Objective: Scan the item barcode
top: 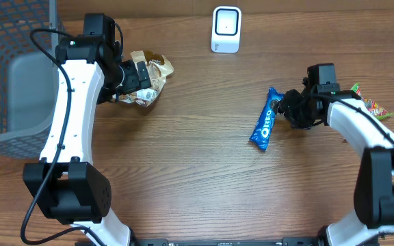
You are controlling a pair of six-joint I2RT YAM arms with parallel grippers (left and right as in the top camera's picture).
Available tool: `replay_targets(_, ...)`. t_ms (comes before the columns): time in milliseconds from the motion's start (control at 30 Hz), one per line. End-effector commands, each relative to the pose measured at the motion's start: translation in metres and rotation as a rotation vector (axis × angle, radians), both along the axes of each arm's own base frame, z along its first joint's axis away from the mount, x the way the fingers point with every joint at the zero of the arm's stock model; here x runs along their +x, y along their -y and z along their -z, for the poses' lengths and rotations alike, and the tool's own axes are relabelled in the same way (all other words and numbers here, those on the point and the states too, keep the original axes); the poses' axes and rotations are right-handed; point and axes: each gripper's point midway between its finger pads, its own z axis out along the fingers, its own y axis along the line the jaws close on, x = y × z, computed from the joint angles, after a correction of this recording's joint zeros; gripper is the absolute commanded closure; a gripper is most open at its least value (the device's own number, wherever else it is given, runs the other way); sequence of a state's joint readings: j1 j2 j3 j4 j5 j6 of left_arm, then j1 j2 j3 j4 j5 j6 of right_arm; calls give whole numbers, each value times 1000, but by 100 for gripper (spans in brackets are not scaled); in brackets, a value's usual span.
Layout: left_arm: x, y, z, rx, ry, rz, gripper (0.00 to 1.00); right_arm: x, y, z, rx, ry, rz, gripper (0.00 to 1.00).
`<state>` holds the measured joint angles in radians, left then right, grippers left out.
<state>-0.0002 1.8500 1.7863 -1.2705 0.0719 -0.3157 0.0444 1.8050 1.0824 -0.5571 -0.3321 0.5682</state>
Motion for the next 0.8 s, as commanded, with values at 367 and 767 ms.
replay_targets(367,0,4,4,-7,-13,3,0,6,-25,29,249,16,-143,62)
replay_targets(767,0,4,4,-8,-13,3,0,4,-23,30,229,27,-147,96)
